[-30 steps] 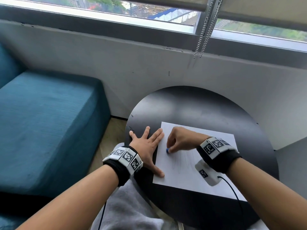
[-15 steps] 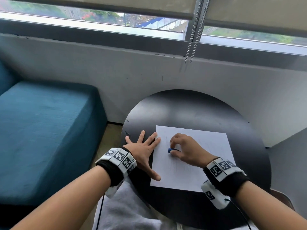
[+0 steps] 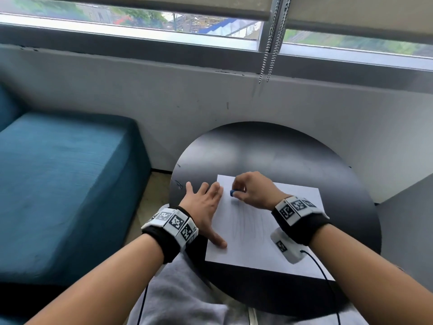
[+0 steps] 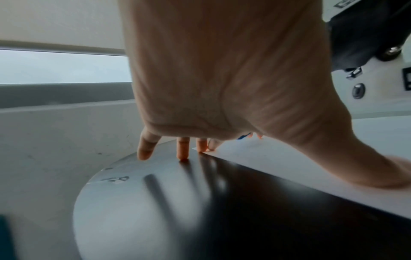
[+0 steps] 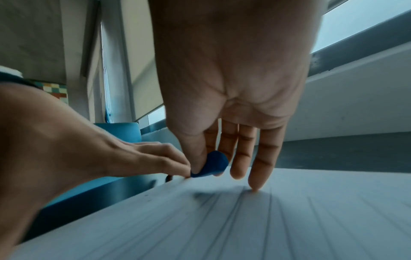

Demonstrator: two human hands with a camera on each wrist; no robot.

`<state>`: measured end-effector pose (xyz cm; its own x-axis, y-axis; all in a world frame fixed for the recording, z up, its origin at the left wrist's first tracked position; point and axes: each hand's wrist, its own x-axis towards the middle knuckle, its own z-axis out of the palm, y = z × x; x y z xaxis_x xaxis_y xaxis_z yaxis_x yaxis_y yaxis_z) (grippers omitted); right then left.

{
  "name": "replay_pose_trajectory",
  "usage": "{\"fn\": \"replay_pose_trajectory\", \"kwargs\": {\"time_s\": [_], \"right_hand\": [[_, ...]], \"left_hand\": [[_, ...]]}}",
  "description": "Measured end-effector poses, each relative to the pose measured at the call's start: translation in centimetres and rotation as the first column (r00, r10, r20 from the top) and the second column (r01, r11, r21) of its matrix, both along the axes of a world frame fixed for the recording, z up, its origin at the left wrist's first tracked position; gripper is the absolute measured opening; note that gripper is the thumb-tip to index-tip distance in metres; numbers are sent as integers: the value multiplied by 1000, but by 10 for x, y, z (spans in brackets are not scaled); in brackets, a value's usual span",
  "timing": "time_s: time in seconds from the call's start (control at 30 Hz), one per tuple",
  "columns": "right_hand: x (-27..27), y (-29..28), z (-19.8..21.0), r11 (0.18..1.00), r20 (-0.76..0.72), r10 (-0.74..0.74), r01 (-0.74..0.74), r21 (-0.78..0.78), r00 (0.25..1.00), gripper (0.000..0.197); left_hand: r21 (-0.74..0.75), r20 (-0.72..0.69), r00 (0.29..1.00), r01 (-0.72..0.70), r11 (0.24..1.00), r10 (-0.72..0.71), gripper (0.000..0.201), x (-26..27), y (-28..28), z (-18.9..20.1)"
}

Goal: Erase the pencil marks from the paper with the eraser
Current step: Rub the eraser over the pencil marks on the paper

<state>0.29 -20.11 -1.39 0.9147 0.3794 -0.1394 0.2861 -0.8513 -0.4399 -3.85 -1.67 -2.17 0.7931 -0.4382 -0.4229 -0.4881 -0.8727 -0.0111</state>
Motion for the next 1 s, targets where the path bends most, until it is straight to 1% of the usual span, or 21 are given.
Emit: {"fn": "replay_pose_trajectory", "kwargs": {"time_s": [0.1,0.23,0.37,0.4,0.53,0.57,0.6,0.7,0.73,0.77,0.83,0.9,0.93,1.0], "right_hand": [[18,6,-2,998,-33,-13,11,-55,999,10],[27,8,-1,999,-71,-28,25,-42,997,8],[23,6,3,993,-188,104,-112,-32,977,7],[25,6,4,992,-195,113,-122,-32,974,7],[33,4,1,1000,-122,15,-15,-4,992,9],[32,4,1,1000,-122,13,-12,6,992,9],[30,4,2,999,-140,41,-40,10,989,9],[23,6,9,977,-254,195,-209,-31,947,10],[24,6,10,973,-263,208,-227,-46,942,10],[28,6,9,976,-243,193,-211,-48,951,10],[35,4,5,992,-161,117,-123,-28,980,11],[35,2,2,997,-139,81,-81,6,987,11],[32,2,2,994,-167,106,-106,6,980,10],[23,4,6,973,-266,212,-228,-30,940,9]], "left_hand": [[-33,-68,997,-39,999,37,148,1,4,-3],[-42,-91,995,-48,998,44,149,2,5,-3],[-18,-85,996,-24,1000,22,150,5,3,-4],[-14,-87,996,-22,1000,21,150,5,3,-4],[-1,-88,996,-18,1000,18,151,6,2,-5],[-3,-88,996,-18,1000,18,151,6,2,-5],[-7,-89,996,-18,1000,18,151,5,2,-5],[-7,-89,996,-16,1000,15,151,5,2,-5],[-7,-89,996,-17,1000,16,151,5,2,-5],[-6,-90,996,-17,1000,16,151,5,2,-4],[0,-90,996,-20,1000,20,151,5,2,-2],[2,-92,995,-27,1000,27,151,5,1,-2],[4,-94,995,-29,1000,29,151,4,1,-2],[5,-96,995,-37,999,37,152,4,0,-2]]}}
